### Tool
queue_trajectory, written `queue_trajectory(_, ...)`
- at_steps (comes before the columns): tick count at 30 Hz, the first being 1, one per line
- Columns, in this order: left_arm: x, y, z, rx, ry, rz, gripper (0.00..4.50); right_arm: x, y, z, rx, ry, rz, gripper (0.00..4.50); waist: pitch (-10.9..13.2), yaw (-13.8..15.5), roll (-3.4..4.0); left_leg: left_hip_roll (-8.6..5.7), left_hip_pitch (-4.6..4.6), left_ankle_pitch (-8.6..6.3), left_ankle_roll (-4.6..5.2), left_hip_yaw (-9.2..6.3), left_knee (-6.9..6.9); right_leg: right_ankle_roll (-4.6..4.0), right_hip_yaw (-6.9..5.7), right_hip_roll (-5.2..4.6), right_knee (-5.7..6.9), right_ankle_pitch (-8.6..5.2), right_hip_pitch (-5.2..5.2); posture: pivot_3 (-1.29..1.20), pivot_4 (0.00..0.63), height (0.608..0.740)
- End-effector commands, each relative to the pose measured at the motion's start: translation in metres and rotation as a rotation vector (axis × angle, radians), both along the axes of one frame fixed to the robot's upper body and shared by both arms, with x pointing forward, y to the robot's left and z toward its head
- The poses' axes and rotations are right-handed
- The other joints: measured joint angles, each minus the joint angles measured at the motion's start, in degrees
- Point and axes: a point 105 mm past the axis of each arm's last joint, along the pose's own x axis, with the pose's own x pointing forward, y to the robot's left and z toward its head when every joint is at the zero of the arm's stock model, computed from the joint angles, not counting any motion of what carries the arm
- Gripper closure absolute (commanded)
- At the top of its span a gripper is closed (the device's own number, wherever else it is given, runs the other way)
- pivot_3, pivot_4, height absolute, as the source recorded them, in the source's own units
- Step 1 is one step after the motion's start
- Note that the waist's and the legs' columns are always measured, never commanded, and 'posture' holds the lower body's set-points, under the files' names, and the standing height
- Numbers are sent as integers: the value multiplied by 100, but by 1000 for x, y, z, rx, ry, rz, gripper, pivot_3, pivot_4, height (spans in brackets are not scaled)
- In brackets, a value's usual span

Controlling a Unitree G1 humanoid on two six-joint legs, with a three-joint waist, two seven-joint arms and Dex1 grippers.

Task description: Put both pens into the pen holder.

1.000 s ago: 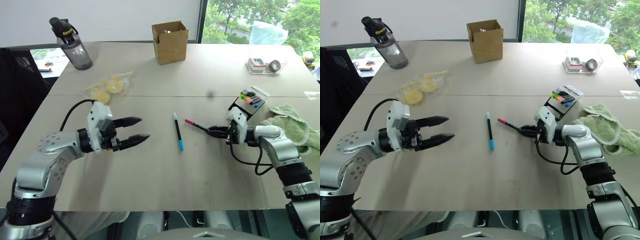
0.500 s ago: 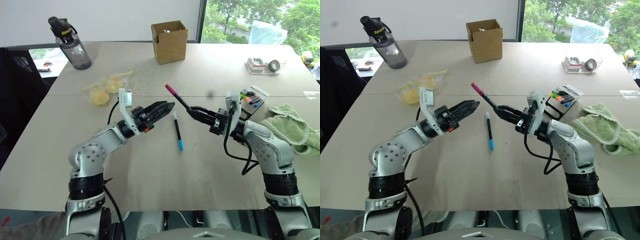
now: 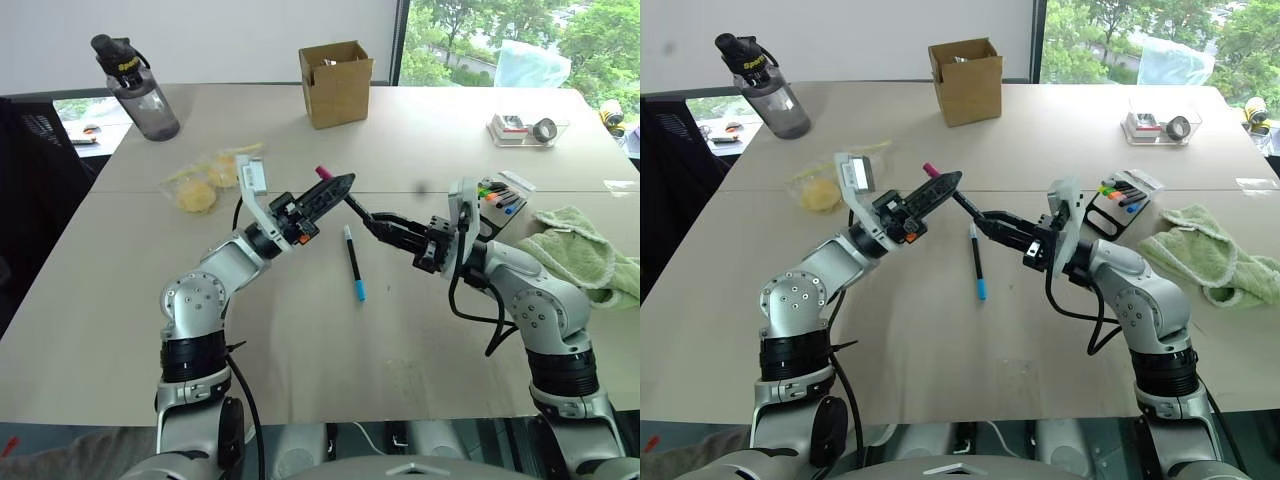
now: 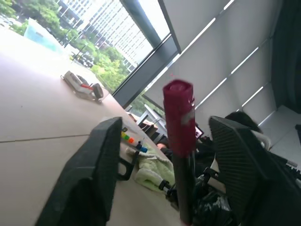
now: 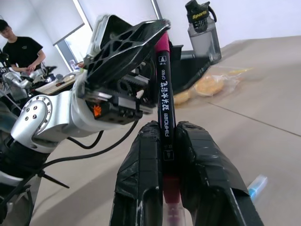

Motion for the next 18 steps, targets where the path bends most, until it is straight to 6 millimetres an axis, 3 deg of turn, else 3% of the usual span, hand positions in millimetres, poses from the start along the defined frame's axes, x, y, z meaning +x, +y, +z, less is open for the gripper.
queue_trajectory(1,-8,1,15,-49,-55,-27,3552,-6,3,11,13,-61,31,4500,0,-3,0,0,0,0,0,0,0,0,0,0,0,0,0,0,150,736)
queue_trajectory(3,-9,0,16,-51,-60,-32,4314,-5,3,12,10,-63,29,4500,1,-4,-1,0,0,0,0,0,0,0,0,0,1,0,0,0,150,736)
queue_trajectory(4,-10,0,16,-51,-63,-32,4447,-4,3,12,9,-63,28,4500,1,-4,-1,0,0,0,0,0,0,0,0,0,0,0,0,0,150,736)
queue_trajectory(5,-10,0,17,-51,-65,-31,4500,-4,3,11,5,-59,31,3470,1,-4,-1,0,0,0,0,0,0,0,0,0,0,0,0,0,150,736)
queue_trajectory(7,-11,-1,17,-23,-78,-34,4500,-4,3,10,-11,-61,41,2740,1,-5,-1,-1,0,0,0,0,0,0,0,1,0,0,0,0,150,736)
queue_trajectory(10,-20,-9,7,124,-123,-91,4500,-3,6,8,-36,-30,63,1255,1,-11,0,0,1,0,0,0,-1,0,0,5,0,0,0,0,150,736)
queue_trajectory(15,-26,-12,-7,341,-198,-166,4500,-13,14,4,-133,-7,178,1255,2,-10,1,-1,1,0,0,2,-3,-1,0,13,-1,-1,-1,0,150,736)
queue_trajectory(18,-24,-7,-13,466,-246,-202,4500,-12,17,-9,-270,2,210,1255,4,-11,1,-1,0,0,0,2,-4,-2,-1,13,-2,-1,-2,0,150,736)
